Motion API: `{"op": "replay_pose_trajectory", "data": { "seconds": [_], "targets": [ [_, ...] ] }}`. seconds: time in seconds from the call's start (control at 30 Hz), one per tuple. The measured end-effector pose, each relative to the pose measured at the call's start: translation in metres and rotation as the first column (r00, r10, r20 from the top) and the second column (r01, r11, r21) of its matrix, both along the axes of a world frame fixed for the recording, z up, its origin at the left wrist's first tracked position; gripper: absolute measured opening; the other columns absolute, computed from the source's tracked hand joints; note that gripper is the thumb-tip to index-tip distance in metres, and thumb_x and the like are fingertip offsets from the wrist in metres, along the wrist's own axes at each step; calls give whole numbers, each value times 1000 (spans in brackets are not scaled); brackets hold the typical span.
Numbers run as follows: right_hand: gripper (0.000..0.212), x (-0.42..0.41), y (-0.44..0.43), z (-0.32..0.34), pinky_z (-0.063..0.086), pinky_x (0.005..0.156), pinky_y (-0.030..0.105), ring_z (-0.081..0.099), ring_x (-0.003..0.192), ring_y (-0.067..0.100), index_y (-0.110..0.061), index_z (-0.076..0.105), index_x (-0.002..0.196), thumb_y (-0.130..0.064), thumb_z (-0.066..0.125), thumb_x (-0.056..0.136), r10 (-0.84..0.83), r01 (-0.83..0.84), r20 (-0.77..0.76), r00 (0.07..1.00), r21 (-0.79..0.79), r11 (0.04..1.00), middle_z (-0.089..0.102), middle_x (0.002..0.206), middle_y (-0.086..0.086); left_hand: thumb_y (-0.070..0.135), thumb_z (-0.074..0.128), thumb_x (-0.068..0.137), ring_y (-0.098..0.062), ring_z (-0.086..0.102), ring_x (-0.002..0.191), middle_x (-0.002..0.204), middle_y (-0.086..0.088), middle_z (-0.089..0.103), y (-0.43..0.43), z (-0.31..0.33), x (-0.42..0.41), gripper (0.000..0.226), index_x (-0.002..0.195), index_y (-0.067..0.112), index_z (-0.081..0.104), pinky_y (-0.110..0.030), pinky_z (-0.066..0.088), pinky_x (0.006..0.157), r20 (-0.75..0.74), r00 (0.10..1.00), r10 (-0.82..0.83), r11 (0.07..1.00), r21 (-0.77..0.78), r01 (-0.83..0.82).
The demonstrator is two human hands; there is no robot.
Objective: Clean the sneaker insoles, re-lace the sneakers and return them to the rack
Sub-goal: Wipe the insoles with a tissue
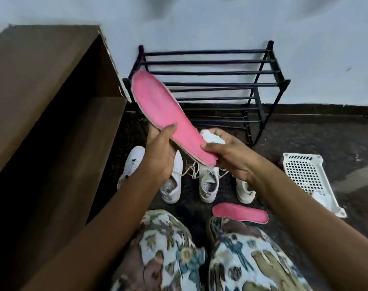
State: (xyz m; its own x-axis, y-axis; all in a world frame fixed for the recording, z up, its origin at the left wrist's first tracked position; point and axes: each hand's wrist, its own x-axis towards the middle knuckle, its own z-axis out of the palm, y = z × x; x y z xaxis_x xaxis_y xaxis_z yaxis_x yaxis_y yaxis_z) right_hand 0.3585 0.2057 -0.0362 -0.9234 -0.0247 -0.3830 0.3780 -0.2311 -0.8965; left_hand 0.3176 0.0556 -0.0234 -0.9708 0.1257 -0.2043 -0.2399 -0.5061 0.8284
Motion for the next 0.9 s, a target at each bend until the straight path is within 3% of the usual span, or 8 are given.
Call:
{"op": "replay_pose_trajectory", "data": {
  "seconds": [0.1,0.23,0.33,0.43,0.53,0.63,0.77,0.9],
  "targets": [
    [19,-8,20,-76,44,53,19,54,65,4,-21,59,96,-4,59,90,70,-75,31,997,214,974,58,85,-2,-2,42,94,-12,59,76,91,-2,57,-17,-71,-10,25,109,16,48,-31,56,65,150,987,-66,987,-134,86],
    [16,5,37,-177,37,55,12,48,60,-6,-11,60,96,3,59,89,117,-152,113,987,382,912,55,79,-3,-7,40,92,-13,64,52,70,-3,64,-40,-166,-9,28,104,17,48,-34,59,57,422,904,-73,964,-203,173],
    [23,20,40,-243,36,60,11,49,57,-12,-12,61,87,10,53,88,188,-257,184,965,502,826,55,74,-8,-5,44,93,-14,63,50,78,-6,59,-53,-230,1,23,91,17,51,-31,58,51,563,826,-30,913,-321,252],
    [30,32,37,-292,34,63,7,53,67,-12,-18,64,82,5,47,88,215,-336,272,938,566,753,59,78,-9,-3,50,92,-18,59,53,74,-11,55,-69,-283,11,16,83,10,51,-25,55,45,614,789,-4,809,-462,364],
    [31,41,31,-329,38,70,16,60,87,15,-7,69,93,-14,43,77,250,-409,332,910,616,673,66,89,1,-2,55,91,-9,56,37,52,-6,58,-83,-321,19,17,76,7,51,-21,50,40,665,746,-22,692,-529,492],
    [21,42,24,-355,45,83,30,62,98,27,-13,68,96,-5,53,84,252,-459,392,885,641,615,69,101,8,0,57,90,-7,53,34,42,1,57,-94,-352,24,19,73,7,54,-19,46,37,707,706,-47,569,-562,601],
    [22,33,18,-370,42,82,30,59,105,27,-19,64,105,-11,52,88,266,-505,430,863,707,496,63,114,7,-3,53,91,-7,49,30,44,-4,56,-103,-380,30,27,65,4,54,-17,43,34,744,666,-51,457,-576,678],
    [25,29,18,-378,41,82,29,59,107,27,-20,64,107,-9,52,87,241,-482,419,875,721,498,63,116,6,-4,52,92,-9,48,30,49,-10,55,-105,-395,33,29,63,2,52,-17,42,34,755,654,-51,431,-574,696]
  ]
}}
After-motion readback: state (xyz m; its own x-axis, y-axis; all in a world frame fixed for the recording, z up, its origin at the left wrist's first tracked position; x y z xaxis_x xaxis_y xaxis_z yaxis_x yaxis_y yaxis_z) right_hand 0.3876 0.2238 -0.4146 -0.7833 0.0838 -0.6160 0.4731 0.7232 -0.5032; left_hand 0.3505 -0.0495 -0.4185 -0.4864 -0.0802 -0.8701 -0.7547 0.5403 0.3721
